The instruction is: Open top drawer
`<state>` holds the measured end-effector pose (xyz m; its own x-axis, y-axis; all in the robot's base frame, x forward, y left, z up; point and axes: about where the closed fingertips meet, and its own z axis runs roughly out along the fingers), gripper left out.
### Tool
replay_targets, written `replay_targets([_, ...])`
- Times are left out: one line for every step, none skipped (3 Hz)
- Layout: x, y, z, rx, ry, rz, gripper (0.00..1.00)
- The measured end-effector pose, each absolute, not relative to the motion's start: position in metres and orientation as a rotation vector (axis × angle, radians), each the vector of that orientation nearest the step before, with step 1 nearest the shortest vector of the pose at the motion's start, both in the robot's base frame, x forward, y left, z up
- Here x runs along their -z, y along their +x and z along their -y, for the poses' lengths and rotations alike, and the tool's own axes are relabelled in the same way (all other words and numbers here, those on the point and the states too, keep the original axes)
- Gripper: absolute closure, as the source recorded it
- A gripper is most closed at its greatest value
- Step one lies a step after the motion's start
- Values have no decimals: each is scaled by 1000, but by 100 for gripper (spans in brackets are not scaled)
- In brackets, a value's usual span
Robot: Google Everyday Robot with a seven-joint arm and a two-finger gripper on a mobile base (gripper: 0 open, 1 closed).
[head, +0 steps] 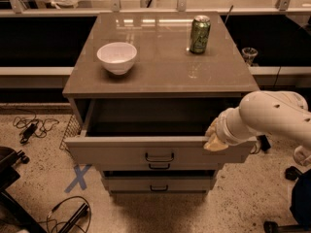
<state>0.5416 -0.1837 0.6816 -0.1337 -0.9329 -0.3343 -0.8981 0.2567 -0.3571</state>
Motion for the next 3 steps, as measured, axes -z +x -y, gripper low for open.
replay_targets([-682, 541, 184, 95, -1657, -2048, 100])
replay_targets([-690, 523, 186, 92, -1646, -2069, 100])
replay_targets([-691, 523, 186, 92, -1646, -2069, 100])
